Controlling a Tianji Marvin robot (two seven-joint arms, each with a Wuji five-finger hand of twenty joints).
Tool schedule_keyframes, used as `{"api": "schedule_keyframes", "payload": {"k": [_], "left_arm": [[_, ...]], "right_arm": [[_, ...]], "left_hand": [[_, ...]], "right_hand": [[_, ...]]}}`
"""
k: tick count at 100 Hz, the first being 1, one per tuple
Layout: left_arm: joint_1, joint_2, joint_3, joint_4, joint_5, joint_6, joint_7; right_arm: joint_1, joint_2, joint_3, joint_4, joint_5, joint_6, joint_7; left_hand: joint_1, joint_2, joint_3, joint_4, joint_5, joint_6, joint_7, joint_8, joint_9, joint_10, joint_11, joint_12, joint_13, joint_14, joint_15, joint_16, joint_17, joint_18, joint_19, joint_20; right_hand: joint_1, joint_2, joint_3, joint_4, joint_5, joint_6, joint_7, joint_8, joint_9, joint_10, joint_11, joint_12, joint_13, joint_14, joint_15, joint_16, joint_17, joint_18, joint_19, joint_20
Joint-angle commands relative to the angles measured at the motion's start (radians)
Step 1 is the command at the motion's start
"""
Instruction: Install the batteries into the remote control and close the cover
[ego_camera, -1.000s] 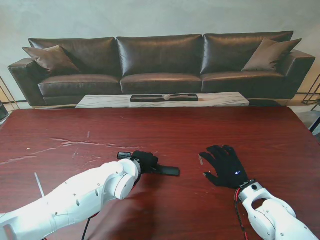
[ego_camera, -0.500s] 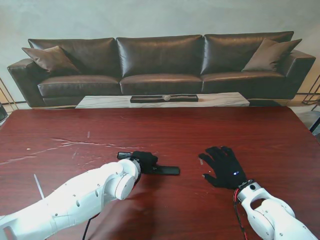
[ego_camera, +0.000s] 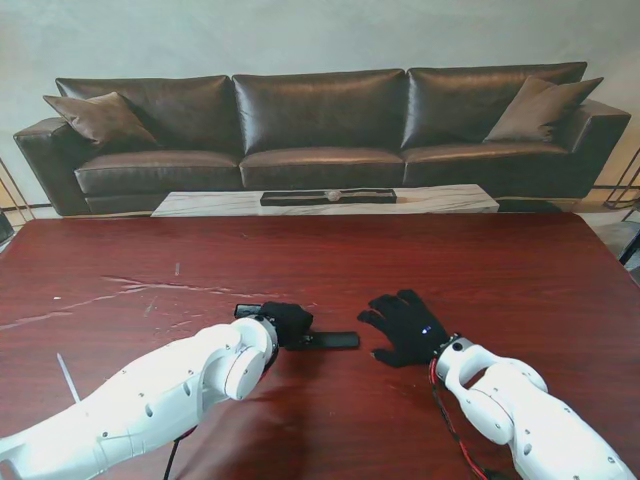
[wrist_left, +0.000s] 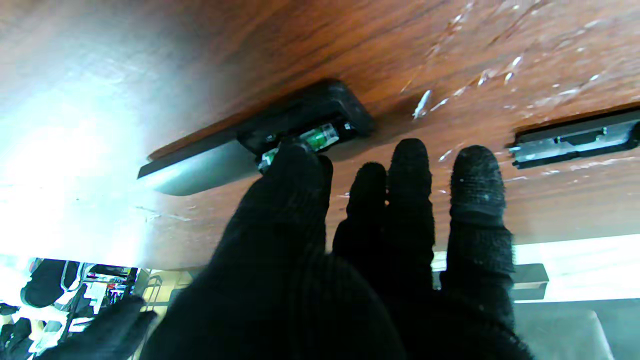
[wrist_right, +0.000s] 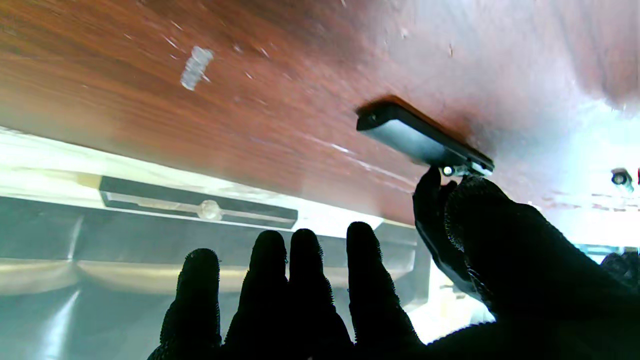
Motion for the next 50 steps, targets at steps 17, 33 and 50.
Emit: {"api": "schedule_keyframes", "payload": {"k": [17,33,50], "left_arm": [[0.015,0.007,-0.018,-0.01,0.006,-0.008,0.007],[0.021,0.005,-0.026,-0.008,0.006,-0.012,0.019],[0.026,0.006,-0.034,-0.011,0.011,-0.017,0.023]], "right_arm": [[0.134,-0.025,-0.139,0.09,0.045,0.047,-0.011],[0.212,-0.047,-0.249,0.182,0.127,0.095,-0.064],[0.252,-0.068,-0.325,0.242,0.198,0.137,-0.085]], "left_hand": [[0.039,0.01,-0.033,0.003,-0.016,0.015,-0.027,-0.002,-0.024,0.041,-0.015,-0.018,-0.025,0.009,-0.002,0.005,-0.005,0.002,0.014,-0.004],[0.032,0.013,-0.039,0.004,-0.012,0.016,-0.037,0.004,-0.025,0.043,-0.015,-0.019,-0.026,0.012,-0.001,0.006,-0.007,0.004,0.015,-0.002],[0.016,0.026,-0.045,0.005,-0.009,0.018,-0.046,0.009,-0.026,0.044,-0.016,-0.02,-0.027,0.013,-0.001,0.007,-0.009,0.006,0.016,-0.001]], "right_hand": [[-0.076,-0.045,0.06,-0.003,0.037,0.005,0.012,0.012,0.041,0.009,0.014,0.018,0.05,0.016,0.029,-0.005,-0.001,-0.013,0.046,0.029],[-0.089,-0.066,0.091,-0.008,0.054,0.007,0.036,0.017,0.071,0.009,0.027,0.025,0.075,0.02,0.045,-0.006,0.004,-0.008,0.077,0.049],[-0.095,-0.086,0.11,-0.011,0.062,0.01,0.053,0.021,0.082,0.011,0.033,0.029,0.082,0.025,0.053,-0.008,0.004,-0.004,0.085,0.057]]}}
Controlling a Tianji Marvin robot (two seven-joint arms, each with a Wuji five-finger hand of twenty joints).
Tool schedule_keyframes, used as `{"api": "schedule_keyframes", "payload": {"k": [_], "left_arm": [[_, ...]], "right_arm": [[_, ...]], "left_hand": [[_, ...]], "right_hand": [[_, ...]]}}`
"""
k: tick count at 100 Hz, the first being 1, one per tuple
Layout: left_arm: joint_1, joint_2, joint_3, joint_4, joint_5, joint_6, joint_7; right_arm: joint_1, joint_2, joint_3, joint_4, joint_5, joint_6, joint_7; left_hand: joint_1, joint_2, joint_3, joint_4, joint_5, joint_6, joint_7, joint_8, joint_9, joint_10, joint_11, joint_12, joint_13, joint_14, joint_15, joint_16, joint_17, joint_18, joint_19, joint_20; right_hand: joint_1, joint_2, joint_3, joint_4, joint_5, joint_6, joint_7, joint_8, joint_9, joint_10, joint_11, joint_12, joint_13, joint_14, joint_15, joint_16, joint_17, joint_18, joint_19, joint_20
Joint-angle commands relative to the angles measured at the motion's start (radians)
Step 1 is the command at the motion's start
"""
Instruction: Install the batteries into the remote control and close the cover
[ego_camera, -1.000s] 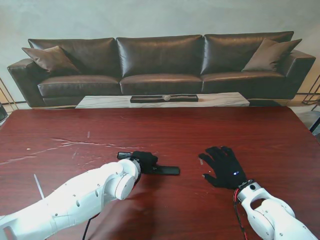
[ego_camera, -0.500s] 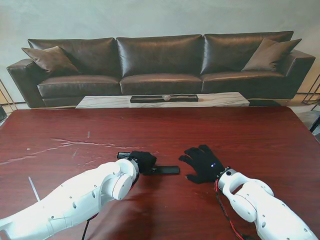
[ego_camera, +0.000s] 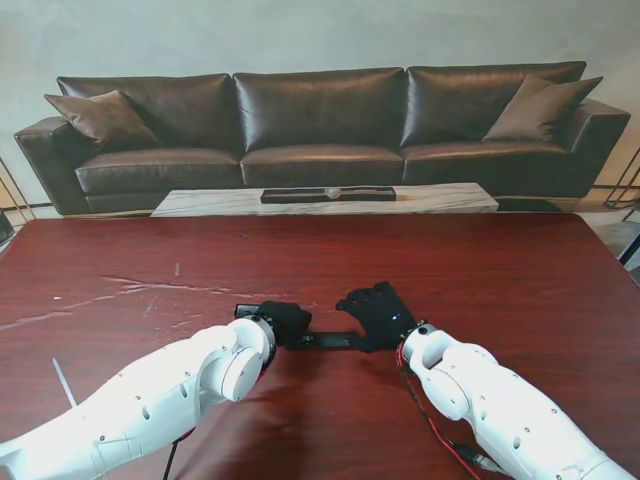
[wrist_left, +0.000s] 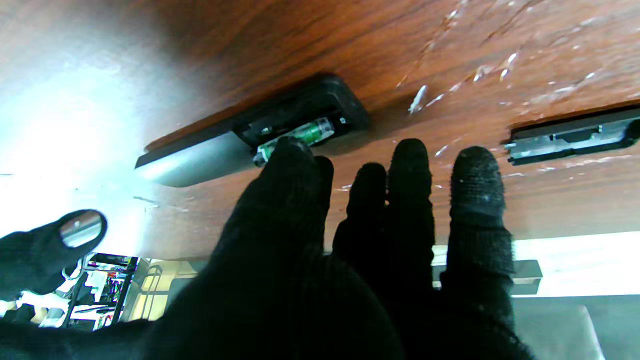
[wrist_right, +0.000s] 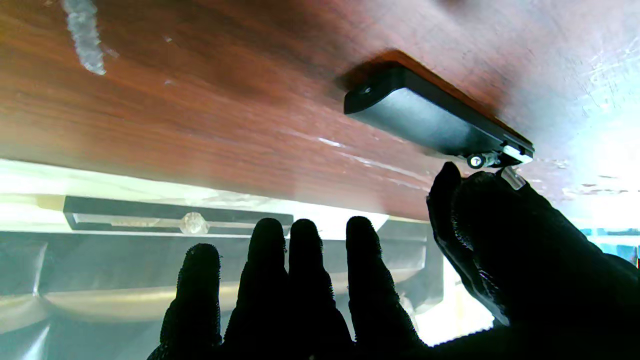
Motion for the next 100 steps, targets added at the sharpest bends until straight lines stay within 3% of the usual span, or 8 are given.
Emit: {"api": "schedule_keyframes", "payload": {"k": [1,42,82,100], "left_arm": [[0.003,0.003,-0.004,-0.006,0.003,-0.003,-0.001],[0.021,0.01,-0.024,-0.025,0.005,-0.009,-0.013],[0.063,0.027,-0.069,-0.062,0.035,-0.019,-0.023],[0.087,0.033,-0.105,-0.084,0.06,-0.053,-0.012]], "right_arm": [[0.0,-0.017,-0.018,0.012,0.01,0.004,0.0],[0.086,-0.042,-0.159,0.119,0.079,0.041,-0.016],[0.169,-0.083,-0.286,0.253,0.121,0.049,-0.127],[0.185,-0.092,-0.315,0.283,0.131,0.05,-0.141]], "left_hand": [[0.021,0.021,-0.022,0.005,-0.009,0.014,-0.01,0.009,-0.025,0.043,-0.012,-0.009,-0.027,0.014,-0.001,0.007,-0.001,0.006,0.016,-0.001],[0.013,0.028,-0.027,0.004,-0.001,0.013,-0.021,0.019,-0.021,0.046,-0.012,-0.008,-0.023,0.017,0.002,0.009,0.003,0.007,0.02,0.001],[0.008,0.035,-0.031,0.004,0.001,0.013,-0.029,0.023,-0.021,0.046,-0.015,-0.009,-0.024,0.019,0.002,0.01,-0.001,0.01,0.023,0.004],[0.017,0.043,-0.026,0.007,-0.014,-0.006,-0.041,0.023,-0.045,0.031,-0.031,-0.015,-0.065,0.019,-0.009,0.011,-0.055,0.008,0.031,0.02]], "right_hand": [[-0.034,-0.023,0.018,-0.011,0.036,0.011,0.016,0.009,0.018,0.011,0.009,0.013,0.016,0.011,0.009,-0.008,-0.004,0.0,0.023,0.022],[-0.046,-0.067,0.079,-0.02,0.062,0.012,0.072,0.031,0.065,0.007,0.055,0.036,0.063,0.019,0.061,0.002,0.041,-0.002,0.072,0.06],[0.029,-0.142,0.221,-0.035,0.161,-0.062,0.269,0.109,0.238,-0.033,0.163,0.088,0.224,0.009,0.204,0.074,0.113,0.05,0.156,0.134],[0.048,-0.154,0.24,-0.035,0.207,-0.106,0.328,0.134,0.3,-0.06,0.193,0.1,0.281,-0.005,0.239,0.097,0.128,0.057,0.166,0.143]]}}
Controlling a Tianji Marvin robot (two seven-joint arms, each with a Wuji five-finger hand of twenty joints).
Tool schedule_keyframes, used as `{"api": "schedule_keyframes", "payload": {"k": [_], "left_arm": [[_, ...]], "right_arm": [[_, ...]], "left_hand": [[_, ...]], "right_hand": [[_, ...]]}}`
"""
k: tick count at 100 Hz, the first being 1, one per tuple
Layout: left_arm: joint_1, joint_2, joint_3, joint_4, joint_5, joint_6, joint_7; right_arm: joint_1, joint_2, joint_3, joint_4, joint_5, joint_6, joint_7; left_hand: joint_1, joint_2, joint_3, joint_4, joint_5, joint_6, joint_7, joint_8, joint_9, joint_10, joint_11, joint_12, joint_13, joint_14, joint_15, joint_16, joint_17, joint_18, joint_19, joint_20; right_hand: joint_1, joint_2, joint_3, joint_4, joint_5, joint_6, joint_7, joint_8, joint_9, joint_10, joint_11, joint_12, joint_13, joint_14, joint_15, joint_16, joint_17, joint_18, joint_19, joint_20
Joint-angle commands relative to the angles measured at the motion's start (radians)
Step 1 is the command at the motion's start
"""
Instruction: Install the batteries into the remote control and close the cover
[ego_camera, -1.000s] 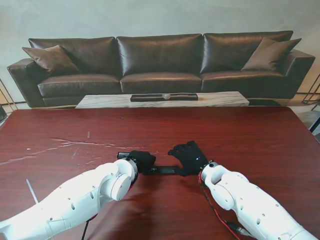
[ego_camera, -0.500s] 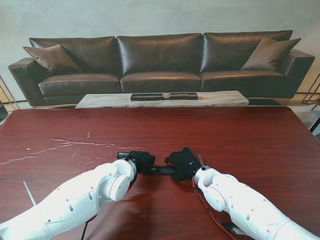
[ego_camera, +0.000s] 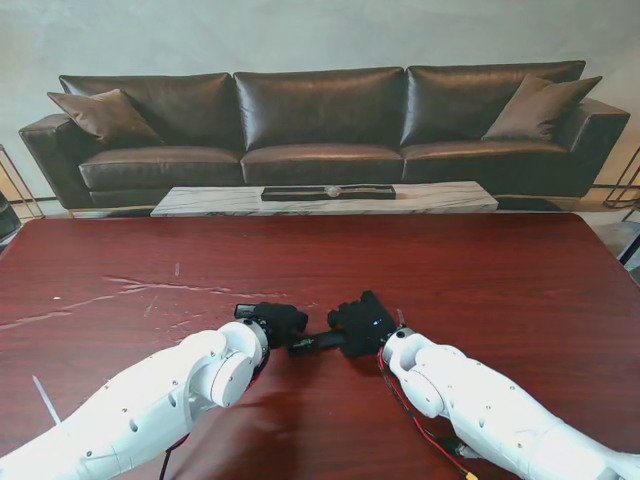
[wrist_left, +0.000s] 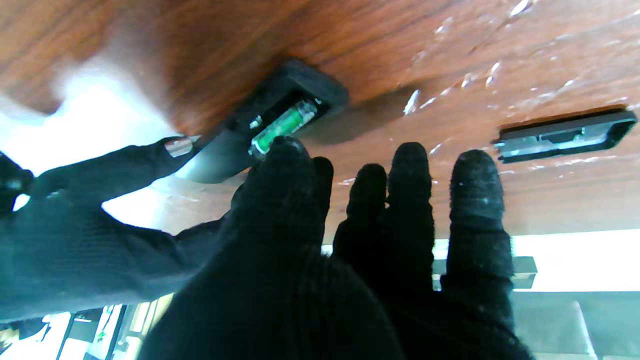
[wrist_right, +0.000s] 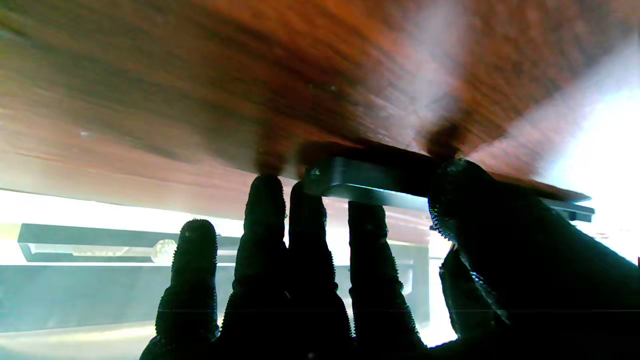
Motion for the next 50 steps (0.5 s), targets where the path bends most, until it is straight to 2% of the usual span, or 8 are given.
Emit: {"api": "schedule_keyframes", "payload": {"k": [1,14,26,32,50], "left_arm": [[0.009,0.008,-0.011,-0.017,0.008,-0.018,0.005],[0.019,0.018,-0.041,-0.029,0.037,-0.103,0.008],[0.019,0.031,-0.05,-0.04,0.065,-0.175,-0.01],[0.021,0.036,-0.049,-0.049,0.072,-0.183,-0.024],[0.021,0.037,-0.046,-0.054,0.075,-0.169,-0.035]], "right_arm": [[-0.006,-0.006,-0.01,0.012,-0.002,0.002,0.002],[-0.002,-0.011,-0.019,0.028,0.008,0.008,0.0],[-0.005,-0.011,-0.017,0.026,0.012,0.014,0.004],[-0.008,-0.011,-0.014,0.023,0.013,0.017,0.008],[-0.014,-0.003,-0.01,0.011,0.006,0.022,0.025]], "left_hand": [[0.027,0.035,-0.006,0.007,-0.017,-0.008,-0.017,0.009,-0.046,0.029,-0.023,-0.009,-0.041,0.017,-0.01,0.004,-0.028,0.008,0.016,0.019],[0.058,0.043,0.003,0.01,-0.032,-0.05,-0.037,0.003,-0.072,0.021,-0.05,-0.019,-0.084,0.005,-0.027,0.006,-0.084,-0.001,0.006,0.035],[0.075,0.036,0.015,0.014,-0.027,-0.086,-0.049,0.0,-0.073,0.012,-0.059,-0.022,-0.091,-0.003,-0.037,0.006,-0.092,-0.004,0.001,0.044],[0.069,0.043,0.013,0.011,-0.024,-0.091,-0.052,0.002,-0.073,0.01,-0.063,-0.023,-0.09,-0.006,-0.041,0.005,-0.089,-0.007,0.001,0.048],[0.075,0.053,0.009,0.012,-0.019,-0.059,-0.065,0.001,-0.076,0.007,-0.066,-0.022,-0.087,-0.007,-0.045,0.007,-0.085,-0.009,-0.002,0.058]], "right_hand": [[0.018,-0.016,0.026,-0.016,0.039,-0.037,0.037,0.021,0.04,-0.026,0.025,0.016,0.036,-0.018,0.025,0.02,0.002,0.018,0.02,0.033],[0.015,-0.013,0.025,-0.017,0.038,-0.039,0.045,0.025,0.04,-0.027,0.024,0.016,0.036,-0.017,0.023,0.023,0.002,0.013,0.019,0.035],[0.007,-0.011,0.021,-0.018,0.038,-0.04,0.046,0.026,0.041,-0.026,0.024,0.017,0.035,-0.017,0.023,0.026,0.004,0.01,0.019,0.036],[-0.002,-0.01,0.016,-0.019,0.04,-0.038,0.047,0.026,0.045,-0.025,0.027,0.018,0.037,-0.015,0.027,0.03,0.003,0.011,0.018,0.036],[-0.042,-0.021,0.0,-0.021,0.039,-0.052,0.087,0.057,0.045,-0.035,0.071,0.038,0.037,-0.02,0.071,0.066,-0.005,0.023,0.015,0.039]]}}
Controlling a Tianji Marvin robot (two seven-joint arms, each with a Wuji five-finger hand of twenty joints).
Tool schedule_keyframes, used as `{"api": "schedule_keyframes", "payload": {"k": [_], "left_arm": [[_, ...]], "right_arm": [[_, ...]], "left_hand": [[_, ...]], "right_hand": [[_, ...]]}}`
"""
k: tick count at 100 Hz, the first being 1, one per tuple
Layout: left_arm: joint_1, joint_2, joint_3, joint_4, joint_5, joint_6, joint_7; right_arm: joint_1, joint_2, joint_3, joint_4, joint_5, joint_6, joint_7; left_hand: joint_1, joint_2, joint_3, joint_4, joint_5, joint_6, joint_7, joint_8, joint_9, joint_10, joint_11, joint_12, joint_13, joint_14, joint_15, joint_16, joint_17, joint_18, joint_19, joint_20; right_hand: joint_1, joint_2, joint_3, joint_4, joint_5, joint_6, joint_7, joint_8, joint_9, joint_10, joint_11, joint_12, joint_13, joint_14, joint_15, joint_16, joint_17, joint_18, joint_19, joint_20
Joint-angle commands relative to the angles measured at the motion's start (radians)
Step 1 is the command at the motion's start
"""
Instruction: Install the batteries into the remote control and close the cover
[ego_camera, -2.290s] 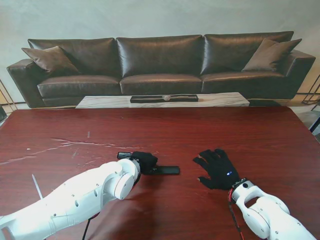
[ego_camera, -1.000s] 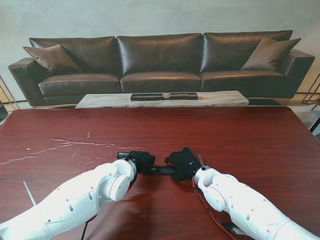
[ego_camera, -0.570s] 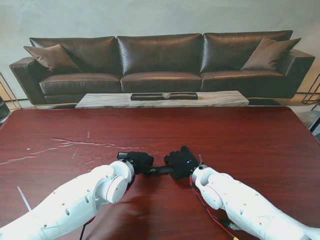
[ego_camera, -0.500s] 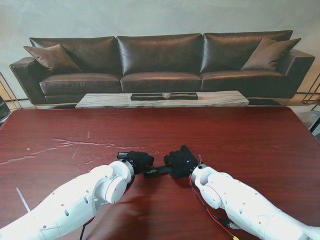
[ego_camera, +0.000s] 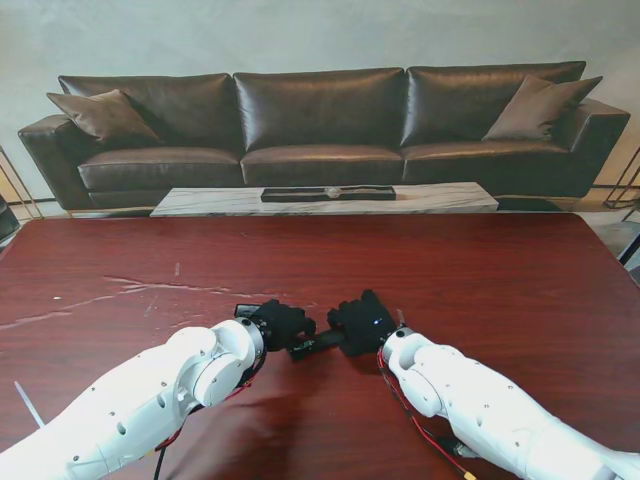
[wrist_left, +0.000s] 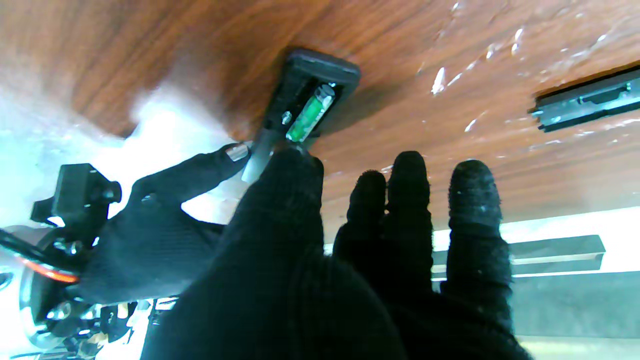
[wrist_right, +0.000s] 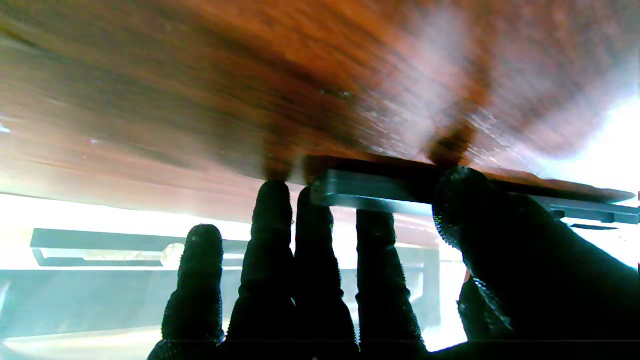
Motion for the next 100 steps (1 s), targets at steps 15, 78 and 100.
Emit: {"api": "schedule_keyframes", "payload": {"k": [15,78,100], "left_arm": [[0.009,0.003,-0.013,-0.009,0.009,0.016,0.002],[0.003,-0.002,-0.003,-0.007,0.0,0.028,0.012],[-0.024,-0.007,0.027,0.012,-0.024,0.004,0.016]], "right_arm": [[-0.025,0.022,0.004,-0.032,-0.017,0.012,0.081],[-0.042,0.034,0.02,-0.056,-0.027,0.026,0.112],[-0.04,0.032,0.016,-0.052,-0.025,0.03,0.108]], "left_hand": [[0.062,0.036,0.011,0.014,-0.016,0.021,-0.033,0.001,-0.039,0.008,-0.014,-0.004,-0.022,0.001,-0.013,0.007,0.001,0.003,-0.004,0.028],[0.062,0.037,0.022,0.014,-0.014,0.02,-0.039,0.007,-0.041,0.009,-0.014,-0.004,-0.022,0.0,-0.012,0.011,0.003,0.002,-0.008,0.038],[0.062,0.021,0.055,0.018,-0.015,-0.027,-0.03,0.017,-0.034,0.008,-0.012,-0.003,-0.019,-0.001,-0.011,0.011,0.004,0.002,-0.004,0.043]], "right_hand": [[-0.071,-0.025,-0.029,-0.018,-0.004,-0.016,0.069,0.063,-0.013,-0.014,0.07,0.038,-0.015,-0.005,0.057,0.056,-0.035,0.034,-0.002,0.022],[-0.077,0.032,-0.083,-0.01,0.046,-0.073,0.127,0.147,0.035,-0.031,0.122,0.085,0.034,-0.015,0.14,0.114,-0.016,0.053,0.02,0.028],[-0.064,0.03,-0.078,-0.009,0.045,-0.073,0.123,0.15,0.032,-0.03,0.116,0.087,0.031,-0.015,0.137,0.115,-0.015,0.05,0.021,0.029]]}}
